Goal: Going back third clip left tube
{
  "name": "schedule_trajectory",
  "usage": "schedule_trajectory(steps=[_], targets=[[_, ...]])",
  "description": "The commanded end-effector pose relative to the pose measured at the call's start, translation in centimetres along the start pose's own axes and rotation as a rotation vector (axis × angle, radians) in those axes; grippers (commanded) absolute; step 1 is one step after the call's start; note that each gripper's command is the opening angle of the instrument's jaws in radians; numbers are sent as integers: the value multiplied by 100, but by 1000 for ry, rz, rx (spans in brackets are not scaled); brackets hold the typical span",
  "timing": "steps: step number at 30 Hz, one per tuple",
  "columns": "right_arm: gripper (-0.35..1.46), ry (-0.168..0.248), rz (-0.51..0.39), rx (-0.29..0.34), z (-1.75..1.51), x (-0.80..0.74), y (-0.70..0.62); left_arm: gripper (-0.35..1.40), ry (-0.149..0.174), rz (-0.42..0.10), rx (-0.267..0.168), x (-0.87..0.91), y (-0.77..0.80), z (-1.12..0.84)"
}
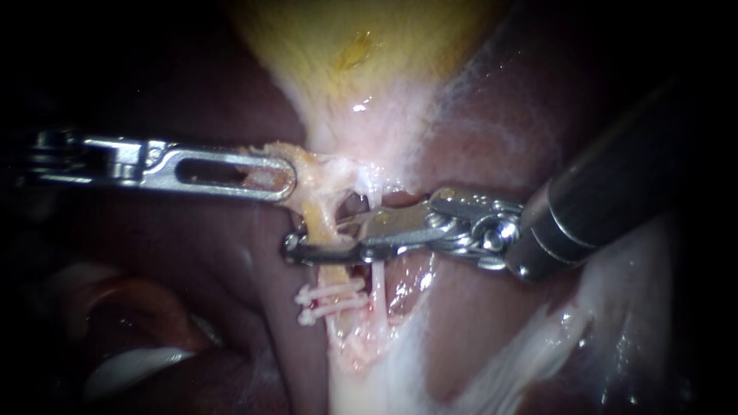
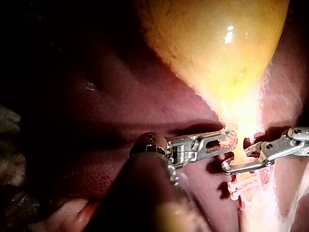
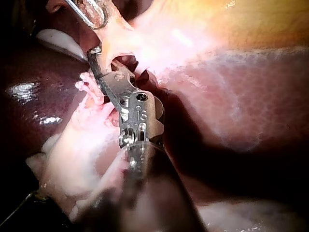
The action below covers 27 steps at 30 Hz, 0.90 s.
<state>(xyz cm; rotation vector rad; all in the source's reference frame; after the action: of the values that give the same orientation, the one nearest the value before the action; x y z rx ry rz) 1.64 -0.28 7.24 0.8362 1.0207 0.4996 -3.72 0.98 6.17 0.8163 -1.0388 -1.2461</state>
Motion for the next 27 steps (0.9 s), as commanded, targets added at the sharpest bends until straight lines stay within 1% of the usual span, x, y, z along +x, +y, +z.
schedule_trajectory(steps=[1,4,6,7,9,10,11,14,19,23,27], targets=[[-35,2,0,1,0,0,0,-35,0,0,0,0,0,0],[-35,26,4,5,0,-1,-3,-35,0,0,0,0,0,0],[-8,32,-31,-5,-1,0,-5,-35,0,0,0,0,0,-1],[8,36,-55,-19,-1,-1,-6,-35,0,0,0,0,0,-1],[30,45,-60,-45,0,0,-8,-35,1,0,0,0,0,-1],[39,50,-72,-64,0,0,-8,-35,1,0,0,0,0,-2],[43,53,-82,-75,0,0,-8,-35,1,0,0,0,0,-2],[49,67,-109,-97,0,1,-7,-35,1,0,1,0,1,-2],[50,78,-120,-98,0,1,-7,-35,1,0,1,0,1,-2],[50,76,-144,-98,-1,1,-7,-35,1,1,1,0,1,-3],[50,71,-191,-92,-8,-1,-10,-35,2,1,1,1,1,-3]])
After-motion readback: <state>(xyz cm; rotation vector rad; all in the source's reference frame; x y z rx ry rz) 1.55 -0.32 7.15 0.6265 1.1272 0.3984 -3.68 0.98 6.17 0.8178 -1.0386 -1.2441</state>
